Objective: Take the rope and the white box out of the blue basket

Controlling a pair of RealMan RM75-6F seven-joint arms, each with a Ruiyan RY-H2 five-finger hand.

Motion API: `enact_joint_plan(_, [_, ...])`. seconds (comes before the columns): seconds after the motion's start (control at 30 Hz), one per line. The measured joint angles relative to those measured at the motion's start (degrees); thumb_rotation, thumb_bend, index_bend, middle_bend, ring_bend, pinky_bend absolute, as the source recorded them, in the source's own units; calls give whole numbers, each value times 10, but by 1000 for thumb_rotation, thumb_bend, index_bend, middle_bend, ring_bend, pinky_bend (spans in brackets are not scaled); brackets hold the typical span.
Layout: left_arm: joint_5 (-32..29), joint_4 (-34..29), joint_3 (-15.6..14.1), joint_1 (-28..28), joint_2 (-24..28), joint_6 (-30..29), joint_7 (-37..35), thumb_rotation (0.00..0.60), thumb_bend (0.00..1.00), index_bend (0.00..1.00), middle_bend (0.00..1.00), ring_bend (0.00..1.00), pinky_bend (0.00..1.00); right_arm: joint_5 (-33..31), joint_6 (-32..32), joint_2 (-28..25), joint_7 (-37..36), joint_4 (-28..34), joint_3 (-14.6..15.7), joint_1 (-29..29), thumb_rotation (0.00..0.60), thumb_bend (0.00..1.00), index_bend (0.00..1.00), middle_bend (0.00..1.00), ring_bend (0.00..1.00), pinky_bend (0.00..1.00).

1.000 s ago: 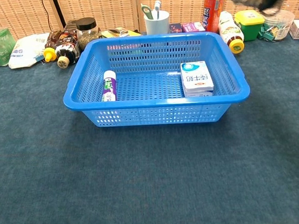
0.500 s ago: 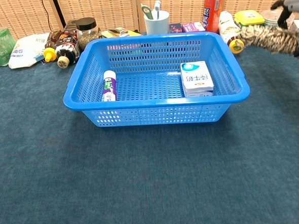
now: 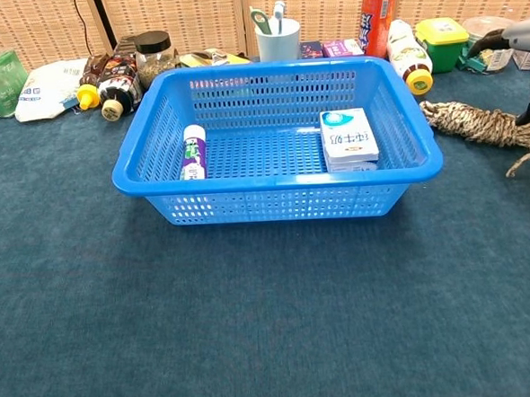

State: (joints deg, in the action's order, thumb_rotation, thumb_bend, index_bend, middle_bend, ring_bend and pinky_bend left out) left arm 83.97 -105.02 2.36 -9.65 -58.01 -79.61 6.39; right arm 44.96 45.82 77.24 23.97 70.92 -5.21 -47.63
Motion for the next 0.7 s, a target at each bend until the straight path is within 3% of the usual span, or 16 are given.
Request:
enact_joint_plan(0.27, [5, 4, -1, 2, 3, -4, -8, 600, 82, 0, 0, 0, 0, 32, 69, -29, -6, 57, -18, 15, 600, 0, 0, 0, 0, 0])
enact_joint_plan(0.5, [14, 12, -5, 2, 5, -3, -18, 600, 83, 0, 0, 0, 0, 98, 158, -97, -10, 200, -41, 36, 600, 0, 0, 0, 0, 0])
enact_joint_plan(0.7, [24, 18, -8, 2, 3, -5, -27, 600, 83, 0, 0, 0, 0, 138, 173, -128, -4, 291, -62, 33, 600, 0, 0, 0, 0, 0])
